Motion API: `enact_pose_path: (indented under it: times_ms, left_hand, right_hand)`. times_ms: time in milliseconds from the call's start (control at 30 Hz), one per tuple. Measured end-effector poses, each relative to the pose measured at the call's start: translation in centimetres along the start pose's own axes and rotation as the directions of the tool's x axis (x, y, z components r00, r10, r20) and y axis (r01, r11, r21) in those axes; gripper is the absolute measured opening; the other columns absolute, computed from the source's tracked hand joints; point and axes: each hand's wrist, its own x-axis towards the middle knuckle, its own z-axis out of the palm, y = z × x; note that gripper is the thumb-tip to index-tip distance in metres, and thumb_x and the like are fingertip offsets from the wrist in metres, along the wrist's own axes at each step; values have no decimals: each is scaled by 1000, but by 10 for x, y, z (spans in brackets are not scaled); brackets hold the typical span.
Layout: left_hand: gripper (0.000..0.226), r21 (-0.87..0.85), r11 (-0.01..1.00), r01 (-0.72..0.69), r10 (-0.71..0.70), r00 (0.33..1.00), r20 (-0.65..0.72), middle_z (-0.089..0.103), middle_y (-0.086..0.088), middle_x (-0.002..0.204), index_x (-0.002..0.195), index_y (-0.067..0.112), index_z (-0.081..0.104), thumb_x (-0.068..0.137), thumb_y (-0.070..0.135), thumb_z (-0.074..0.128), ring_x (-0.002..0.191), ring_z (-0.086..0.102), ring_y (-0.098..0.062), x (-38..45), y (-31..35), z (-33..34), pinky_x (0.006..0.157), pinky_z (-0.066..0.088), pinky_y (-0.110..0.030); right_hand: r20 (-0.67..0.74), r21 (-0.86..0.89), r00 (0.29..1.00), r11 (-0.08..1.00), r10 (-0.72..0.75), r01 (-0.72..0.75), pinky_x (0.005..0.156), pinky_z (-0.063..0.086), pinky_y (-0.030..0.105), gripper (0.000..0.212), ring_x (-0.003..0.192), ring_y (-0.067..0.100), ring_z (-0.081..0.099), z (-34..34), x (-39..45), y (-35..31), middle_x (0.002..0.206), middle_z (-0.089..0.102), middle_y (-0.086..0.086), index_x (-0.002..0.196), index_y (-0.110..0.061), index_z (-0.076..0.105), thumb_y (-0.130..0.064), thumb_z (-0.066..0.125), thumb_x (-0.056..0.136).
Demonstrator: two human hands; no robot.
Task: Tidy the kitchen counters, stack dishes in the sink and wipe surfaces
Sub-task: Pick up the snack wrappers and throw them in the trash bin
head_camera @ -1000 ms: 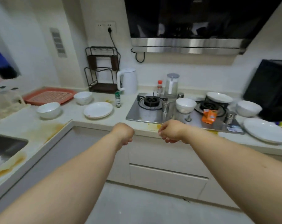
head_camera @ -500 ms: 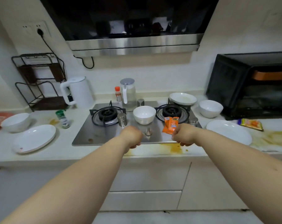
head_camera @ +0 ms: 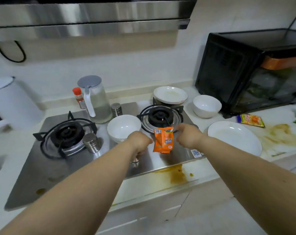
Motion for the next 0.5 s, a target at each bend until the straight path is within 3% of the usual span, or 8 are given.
enact_pose_path:
  times_ms: [100, 200, 267, 333, 433, 500]
  left_hand:
    - [11, 3, 1000, 30, -30, 998, 63, 56, -12, 80, 81, 13, 54, 90, 17, 59, 73, 53, -24, 19, 2, 9, 59, 41, -27]
    - [12, 25, 1000, -4, 2, 994, 113, 56, -6, 75, 81, 17, 55, 91, 22, 58, 69, 51, -16, 40, 7, 16, 68, 44, -29]
    - [7, 16, 1000, -10, 8, 991, 134, 63, -13, 88, 94, 16, 60, 92, 22, 58, 75, 54, -18, 50, 8, 21, 75, 46, -32]
    - [24, 30, 1000, 1, -6, 988, 157, 64, -16, 115, 115, 12, 60, 93, 20, 58, 98, 62, -24, 54, 7, 27, 87, 48, -33]
    - [35, 38, 999, 13, -20, 984, 179, 63, -10, 123, 124, 14, 56, 90, 20, 61, 112, 61, -26, 63, 4, 36, 95, 48, -35]
    - [36, 3, 1000, 27, -27, 983, 183, 64, -6, 121, 123, 15, 55, 88, 18, 65, 111, 61, -26, 68, 4, 39, 95, 50, -36]
  right_hand:
    - [-14, 51, 999, 998, 43, -43, 70, 43, 27, 44, 86, 22, 58, 7, 18, 5, 97, 59, 4, 129, -16, 51, -10, 55, 85]
    - [-30, 40, 999, 998, 46, -44, 84, 47, 29, 53, 109, 25, 58, 8, 46, 6, 124, 60, 7, 137, -18, 44, -15, 59, 86]
    - [-8, 11, 999, 999, 37, -37, 89, 48, 30, 58, 116, 25, 56, 10, 62, 6, 133, 56, 6, 140, -18, 41, -18, 60, 86]
    - [42, 10, 998, 999, 50, -50, 91, 46, 30, 65, 120, 26, 53, 15, 71, 5, 137, 51, 9, 145, -15, 33, -13, 60, 87]
    - [57, 73, 997, 995, 61, -65, 91, 45, 30, 64, 118, 27, 54, 23, 82, 9, 133, 53, 11, 143, -13, 37, -7, 62, 85]
    - [12, 119, 998, 991, 54, -56, 83, 47, 29, 48, 104, 26, 58, 24, 88, 15, 113, 59, 10, 128, -17, 50, -4, 60, 83]
